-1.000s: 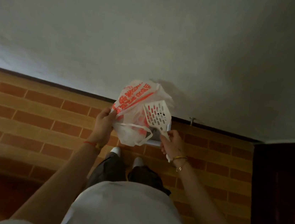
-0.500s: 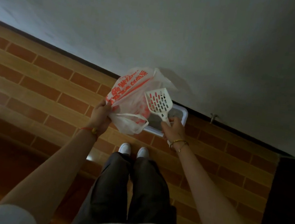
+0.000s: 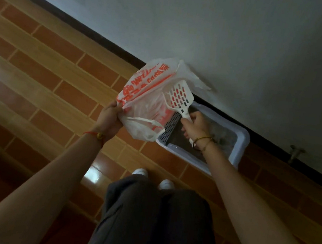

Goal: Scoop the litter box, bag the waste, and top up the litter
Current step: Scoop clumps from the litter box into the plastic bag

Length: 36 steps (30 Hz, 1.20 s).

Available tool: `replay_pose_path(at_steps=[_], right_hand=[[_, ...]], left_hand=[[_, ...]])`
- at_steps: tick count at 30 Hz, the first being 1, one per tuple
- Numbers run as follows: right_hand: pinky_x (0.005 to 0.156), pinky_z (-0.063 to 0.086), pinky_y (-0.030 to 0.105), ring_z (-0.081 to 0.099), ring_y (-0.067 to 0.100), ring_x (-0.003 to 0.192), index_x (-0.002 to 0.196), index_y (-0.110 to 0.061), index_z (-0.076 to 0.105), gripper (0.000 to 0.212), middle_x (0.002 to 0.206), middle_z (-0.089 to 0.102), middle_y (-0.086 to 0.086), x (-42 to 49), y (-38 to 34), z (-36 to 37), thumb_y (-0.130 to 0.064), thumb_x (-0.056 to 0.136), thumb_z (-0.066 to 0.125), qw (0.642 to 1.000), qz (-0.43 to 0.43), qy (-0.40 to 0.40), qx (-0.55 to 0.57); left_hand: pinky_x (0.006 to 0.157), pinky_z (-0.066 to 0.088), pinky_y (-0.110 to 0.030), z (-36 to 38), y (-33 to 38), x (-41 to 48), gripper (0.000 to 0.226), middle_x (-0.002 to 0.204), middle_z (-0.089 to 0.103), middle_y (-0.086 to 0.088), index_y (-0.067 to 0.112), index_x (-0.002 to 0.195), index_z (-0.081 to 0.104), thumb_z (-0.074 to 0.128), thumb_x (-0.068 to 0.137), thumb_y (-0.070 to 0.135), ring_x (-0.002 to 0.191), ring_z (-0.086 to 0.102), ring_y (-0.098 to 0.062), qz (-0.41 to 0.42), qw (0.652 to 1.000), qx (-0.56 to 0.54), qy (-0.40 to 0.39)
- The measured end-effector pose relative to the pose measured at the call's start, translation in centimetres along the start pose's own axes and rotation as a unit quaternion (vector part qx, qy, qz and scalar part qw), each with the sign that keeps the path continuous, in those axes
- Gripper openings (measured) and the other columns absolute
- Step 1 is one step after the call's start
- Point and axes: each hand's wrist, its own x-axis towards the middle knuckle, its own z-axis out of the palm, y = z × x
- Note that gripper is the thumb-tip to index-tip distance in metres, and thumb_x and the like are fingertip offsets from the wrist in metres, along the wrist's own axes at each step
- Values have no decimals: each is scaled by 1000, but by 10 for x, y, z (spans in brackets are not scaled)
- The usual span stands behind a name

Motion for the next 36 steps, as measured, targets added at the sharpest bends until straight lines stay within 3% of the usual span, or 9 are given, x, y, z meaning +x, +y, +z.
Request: replay_pose_path(at_steps=[4, 12, 17, 20, 24, 31, 36], right_hand=[[41, 40, 20, 54, 12, 51, 98, -17, 52, 13, 71, 63, 3, 66, 40, 36, -22, 87, 58, 999, -28, -16, -30], [43, 42, 21, 56, 12, 53, 99, -17, 51, 15, 75, 64, 5, 164, 102, 75, -23, 88, 58, 993, -79, -1, -87], [45, 42, 21, 55, 12, 55, 102, -17, 52, 17, 76, 64, 5, 188, 122, 89, -23, 88, 58, 991, -112, 1, -68], [45, 41, 21, 55, 12, 55, 99, -19, 50, 14, 75, 63, 4, 195, 120, 95, -24, 89, 58, 988, -142, -2, -67], [43, 39, 22, 53, 12, 53, 96, -19, 48, 15, 73, 62, 3, 196, 114, 99, -26, 88, 60, 984, -154, 6, -89], [40, 38, 17, 53, 8, 50, 98, -15, 51, 16, 73, 63, 2, 176, 126, 99, -25, 89, 59, 980, -138, 25, -143], [40, 37, 16, 54, 8, 55, 97, -15, 53, 16, 81, 64, 1, 159, 131, 92, -28, 89, 58, 974, -144, 44, -170]], left_hand=[[87, 56, -40, -37, -52, 74, 36, 122, 64, -12, 2, 133, 52, 42, 98, 2, 106, 62, -25, 14, 999, 12, -28], [100, 49, -48, -83, -141, 187, 44, 143, 49, -20, 4, 140, 47, 47, 96, 6, 127, 51, -35, 16, 999, 1, -37], [95, 51, -49, -98, -171, 218, 37, 138, 54, -20, 5, 133, 53, 39, 99, 2, 115, 57, -35, 20, 999, 41, 10], [83, 56, -43, -103, -178, 222, 26, 124, 60, -23, 5, 122, 58, 44, 101, 10, 95, 62, -29, 37, 995, 85, 42], [71, 57, -37, -101, -181, 218, 32, 110, 62, -16, 1, 125, 53, 46, 101, 22, 82, 63, -22, 65, 988, 122, 70], [57, 55, -21, -101, -180, 210, 57, 125, 58, -11, 7, 144, 32, 56, 96, 25, 84, 66, -15, 122, 958, 251, 72], [76, 57, -34, -101, -179, 199, 70, 143, 46, -13, 16, 150, 22, 62, 93, 26, 97, 64, -22, 144, 936, 316, 58]])
